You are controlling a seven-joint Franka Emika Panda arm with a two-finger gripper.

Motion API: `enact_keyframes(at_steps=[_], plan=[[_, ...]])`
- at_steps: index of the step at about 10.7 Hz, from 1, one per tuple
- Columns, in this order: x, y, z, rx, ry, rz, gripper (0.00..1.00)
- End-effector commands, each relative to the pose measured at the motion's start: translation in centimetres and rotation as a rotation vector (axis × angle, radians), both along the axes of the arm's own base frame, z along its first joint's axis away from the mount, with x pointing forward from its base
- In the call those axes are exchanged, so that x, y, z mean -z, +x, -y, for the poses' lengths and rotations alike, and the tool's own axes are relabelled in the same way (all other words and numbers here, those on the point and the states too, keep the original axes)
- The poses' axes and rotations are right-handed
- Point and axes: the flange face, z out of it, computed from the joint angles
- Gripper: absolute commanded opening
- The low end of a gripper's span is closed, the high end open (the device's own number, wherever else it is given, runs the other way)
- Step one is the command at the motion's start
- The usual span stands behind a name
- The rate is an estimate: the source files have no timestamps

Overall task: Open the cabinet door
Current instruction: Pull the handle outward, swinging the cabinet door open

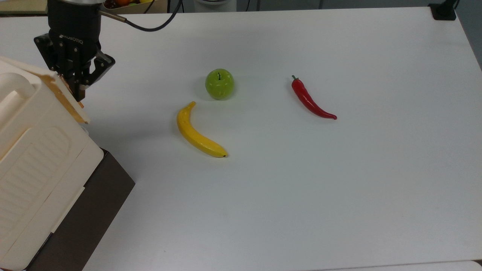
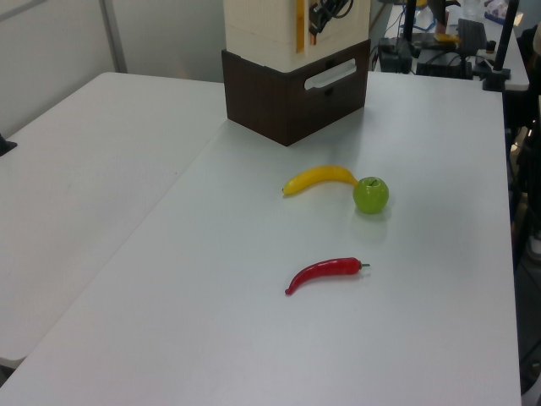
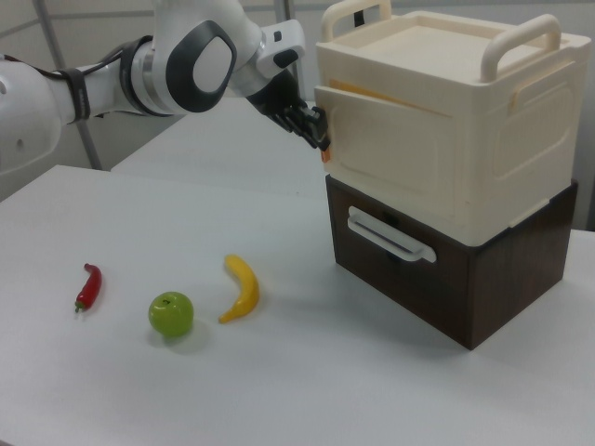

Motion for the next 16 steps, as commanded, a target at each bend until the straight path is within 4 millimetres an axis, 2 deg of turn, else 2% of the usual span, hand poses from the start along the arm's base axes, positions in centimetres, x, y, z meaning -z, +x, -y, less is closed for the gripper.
enact_keyframes(at_steps=[1,2,4,7,8,9,12,13,16], plan=[[-1.2,-1.8,-1.2,0.017,0.032,-0.071,0.4],[-1.6,-2.2,-1.1,0.025,0.06,-0.087,0.6],[-2.9,-3.4,-1.3,0.034,0.089,-0.121,0.9],[-5.9,-5.5,-1.1,0.047,0.104,-0.122,0.93],[-7.3,-5.8,-1.2,0.049,0.103,-0.097,1.0],[-8.9,-5.8,-1.2,0.048,0.098,-0.059,1.0],[-11.8,-5.4,-1.2,0.037,0.079,0.051,1.0],[-12.3,-4.9,-1.2,0.026,0.073,0.108,1.0],[-10.4,-2.5,-1.1,0.016,0.083,0.193,1.0]])
